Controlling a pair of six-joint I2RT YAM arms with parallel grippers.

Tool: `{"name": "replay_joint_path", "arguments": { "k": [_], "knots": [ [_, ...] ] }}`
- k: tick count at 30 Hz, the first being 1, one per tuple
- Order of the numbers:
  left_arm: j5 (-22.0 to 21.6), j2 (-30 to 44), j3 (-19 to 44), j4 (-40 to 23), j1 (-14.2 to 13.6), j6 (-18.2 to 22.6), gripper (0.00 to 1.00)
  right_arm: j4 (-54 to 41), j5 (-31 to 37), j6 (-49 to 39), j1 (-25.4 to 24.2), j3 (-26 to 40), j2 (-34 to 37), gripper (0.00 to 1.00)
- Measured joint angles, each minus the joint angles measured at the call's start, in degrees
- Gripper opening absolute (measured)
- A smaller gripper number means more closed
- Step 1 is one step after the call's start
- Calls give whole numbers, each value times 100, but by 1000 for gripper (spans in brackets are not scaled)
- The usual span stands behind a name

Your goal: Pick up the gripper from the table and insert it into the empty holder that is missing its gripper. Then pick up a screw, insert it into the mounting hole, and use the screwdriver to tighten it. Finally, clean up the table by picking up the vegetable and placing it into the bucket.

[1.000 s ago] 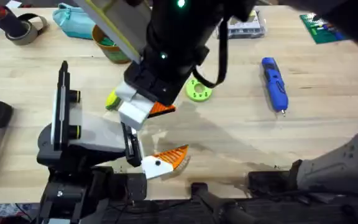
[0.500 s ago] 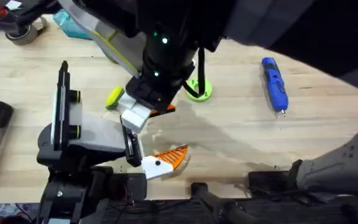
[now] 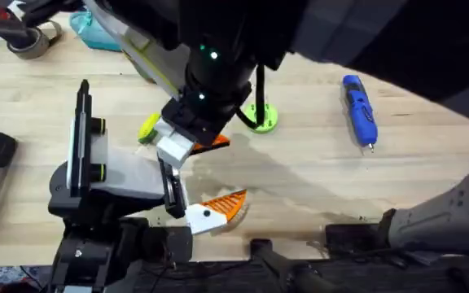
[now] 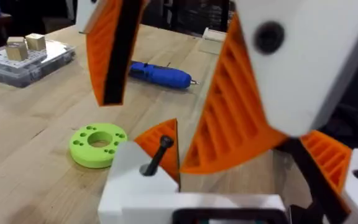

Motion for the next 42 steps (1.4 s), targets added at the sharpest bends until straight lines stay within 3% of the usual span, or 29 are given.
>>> {"name": "replay_joint_path", "arguments": {
  "k": [8, 31, 42],
  "knots": [
    [0, 0, 0, 0, 0, 0, 986, 35, -2, 176, 0, -164, -2, 718],
    [0, 0, 0, 0, 0, 0, 987, 190, -129, 259, 2, -168, -17, 593],
    [0, 0, 0, 0, 0, 0, 987, 192, -129, 259, 72, -168, -76, 485]
  ]
}}
